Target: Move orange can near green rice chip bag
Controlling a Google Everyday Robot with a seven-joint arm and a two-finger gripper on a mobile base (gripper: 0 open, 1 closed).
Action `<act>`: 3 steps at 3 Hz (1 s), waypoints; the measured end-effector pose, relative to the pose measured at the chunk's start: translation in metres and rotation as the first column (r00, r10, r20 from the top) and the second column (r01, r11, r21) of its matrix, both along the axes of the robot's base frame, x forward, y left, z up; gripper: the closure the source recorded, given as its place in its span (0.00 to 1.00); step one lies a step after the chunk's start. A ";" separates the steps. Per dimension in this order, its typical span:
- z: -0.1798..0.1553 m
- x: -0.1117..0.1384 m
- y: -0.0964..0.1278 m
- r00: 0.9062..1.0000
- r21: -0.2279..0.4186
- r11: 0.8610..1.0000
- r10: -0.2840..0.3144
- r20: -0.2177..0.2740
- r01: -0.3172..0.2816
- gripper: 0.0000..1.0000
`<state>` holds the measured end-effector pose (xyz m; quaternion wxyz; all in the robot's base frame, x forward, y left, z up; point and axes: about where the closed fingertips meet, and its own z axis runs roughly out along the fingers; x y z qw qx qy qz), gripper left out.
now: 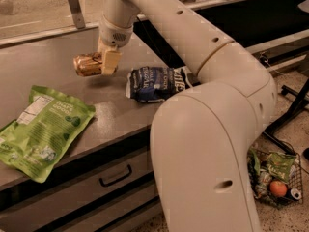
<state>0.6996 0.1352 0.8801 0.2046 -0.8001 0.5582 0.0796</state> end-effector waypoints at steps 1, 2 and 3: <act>-0.003 0.001 0.002 1.000 0.001 1.000 0.001 -0.001 -0.001 0.89; -0.006 -0.011 0.007 1.000 -0.011 1.000 0.024 -0.007 -0.024 1.00; -0.013 -0.032 0.013 0.998 -0.021 0.998 0.062 -0.028 -0.063 1.00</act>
Offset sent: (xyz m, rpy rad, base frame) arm -0.0354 0.0074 -0.0058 -0.0332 0.0143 0.0566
